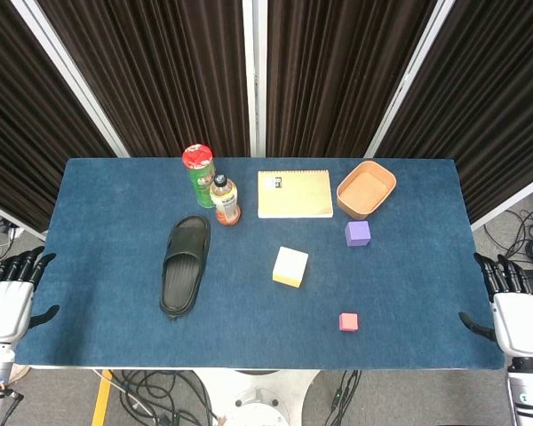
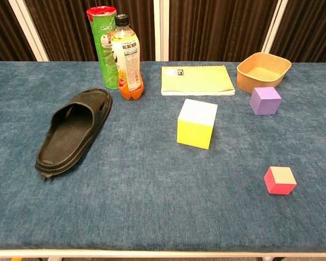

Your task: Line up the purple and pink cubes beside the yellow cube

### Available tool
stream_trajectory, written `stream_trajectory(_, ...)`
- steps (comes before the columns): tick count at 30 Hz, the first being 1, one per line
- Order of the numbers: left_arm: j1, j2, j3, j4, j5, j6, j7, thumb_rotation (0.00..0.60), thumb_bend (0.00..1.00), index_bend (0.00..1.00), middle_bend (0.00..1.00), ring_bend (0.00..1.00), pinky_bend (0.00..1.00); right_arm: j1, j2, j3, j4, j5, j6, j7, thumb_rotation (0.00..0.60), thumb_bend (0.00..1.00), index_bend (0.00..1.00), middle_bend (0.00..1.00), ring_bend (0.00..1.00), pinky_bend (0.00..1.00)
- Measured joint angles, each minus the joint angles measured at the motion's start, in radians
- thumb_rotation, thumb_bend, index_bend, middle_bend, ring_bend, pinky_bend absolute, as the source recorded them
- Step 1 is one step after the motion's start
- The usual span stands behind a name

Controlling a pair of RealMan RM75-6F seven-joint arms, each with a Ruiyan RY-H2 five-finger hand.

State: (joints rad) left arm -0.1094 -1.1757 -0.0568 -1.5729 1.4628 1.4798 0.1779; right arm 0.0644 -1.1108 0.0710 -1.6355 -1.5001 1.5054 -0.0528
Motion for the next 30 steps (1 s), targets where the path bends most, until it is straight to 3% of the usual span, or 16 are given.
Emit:
stream_trajectory(18, -0.006, -0.004, -0.001, 0.005, 0.009, 0.0, -0.008, 0.6, 0.0, 0.22, 0.22, 0.15, 0.17, -0.001, 0.001, -0.005, 0.004, -0.014, 0.001, 0.002, 0.6, 0.03, 0.01, 0.13, 0.01, 0.09)
stream_trajectory(24, -0.004, -0.005, 0.001, 0.005, 0.008, 0.001, -0.011, 0.6, 0.0, 0.22, 0.22, 0.15, 0.17, 0.06, 0.011, 0.016, 0.001, -0.015, -0.074, -0.018, 0.6, 0.04, 0.06, 0.13, 0.01, 0.09)
stream_trajectory(30, 0.008, -0.002, 0.007, 0.001, 0.007, 0.011, -0.013, 0.6, 0.0, 0.22, 0.22, 0.15, 0.17, 0.182, -0.002, 0.061, 0.012, 0.029, -0.24, -0.093, 0.6, 0.04, 0.13, 0.1, 0.0, 0.08)
